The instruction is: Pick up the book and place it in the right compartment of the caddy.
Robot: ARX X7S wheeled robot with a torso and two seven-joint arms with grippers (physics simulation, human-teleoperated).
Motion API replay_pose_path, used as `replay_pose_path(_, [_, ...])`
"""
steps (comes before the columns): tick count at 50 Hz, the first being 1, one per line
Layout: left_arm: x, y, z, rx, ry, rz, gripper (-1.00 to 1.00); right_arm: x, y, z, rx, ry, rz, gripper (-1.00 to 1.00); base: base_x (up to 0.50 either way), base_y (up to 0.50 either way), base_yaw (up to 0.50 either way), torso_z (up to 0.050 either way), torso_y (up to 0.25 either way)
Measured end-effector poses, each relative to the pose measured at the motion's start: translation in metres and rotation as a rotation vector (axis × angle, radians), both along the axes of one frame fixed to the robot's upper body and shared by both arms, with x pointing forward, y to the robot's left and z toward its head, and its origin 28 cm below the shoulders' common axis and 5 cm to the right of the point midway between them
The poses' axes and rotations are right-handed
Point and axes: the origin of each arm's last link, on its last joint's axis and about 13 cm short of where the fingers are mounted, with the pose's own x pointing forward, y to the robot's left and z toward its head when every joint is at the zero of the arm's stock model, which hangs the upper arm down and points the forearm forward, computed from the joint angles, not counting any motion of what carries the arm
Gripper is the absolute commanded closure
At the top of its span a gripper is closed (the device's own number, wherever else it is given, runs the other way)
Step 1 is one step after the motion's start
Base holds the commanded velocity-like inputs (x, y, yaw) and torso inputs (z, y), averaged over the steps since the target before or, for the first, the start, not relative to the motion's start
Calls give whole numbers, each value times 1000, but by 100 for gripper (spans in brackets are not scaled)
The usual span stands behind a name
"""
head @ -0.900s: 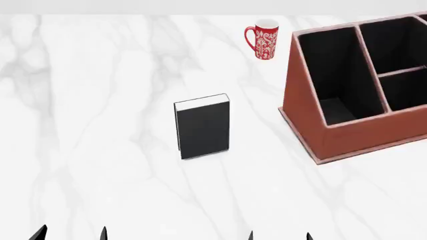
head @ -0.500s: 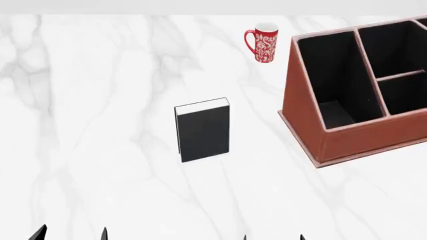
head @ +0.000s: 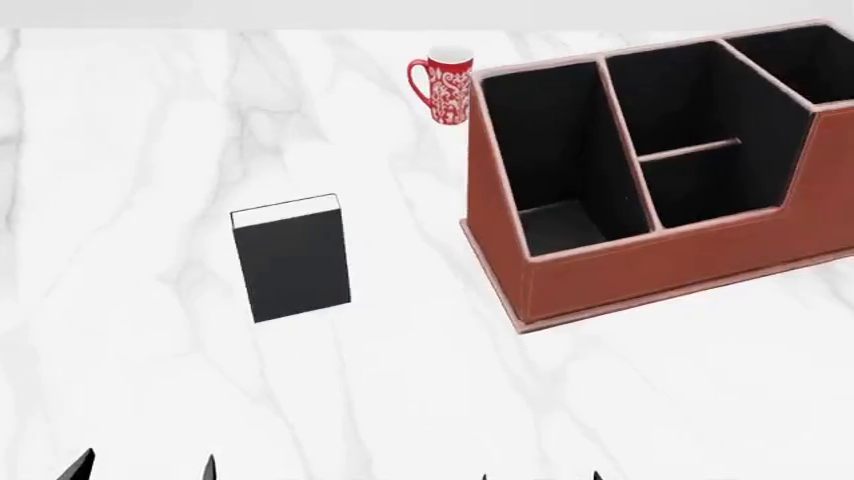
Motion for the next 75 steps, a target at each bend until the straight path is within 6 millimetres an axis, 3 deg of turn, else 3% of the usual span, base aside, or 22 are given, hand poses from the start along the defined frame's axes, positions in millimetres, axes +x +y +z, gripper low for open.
replay_pose_path(26, [0,3,9,-9,1,27,-100,1,-1,6,-1,12,-19,-100,0,-117,0,0,0])
replay_pose_path(34, [3,13,39,-24,4,78,-100,12,-1,34,9,39,-11,-100,0,0,0,0,0])
replay_pose_path(41, [-3,42,70,-18,-15,228,-100,31,1,73,1,27,-3,-100,0,0,0,0,0])
replay_pose_path(47, [-25,75,89,-12,-44,423,-100,52,1,102,3,12,-11,-100,0,0,0,0,0])
replay_pose_path(57, [-83,126,111,11,-88,754,-100,91,4,148,1,-19,-42,-100,0,0,0,0,0])
replay_pose_path(68, [-130,152,113,67,-92,986,-100,129,9,203,-1,-30,-63,-100,0,0,0,0,0])
replay_pose_path(75, [-148,159,114,94,-93,1065,-100,142,11,223,-3,-28,-77,-100,213,0,0,0,0])
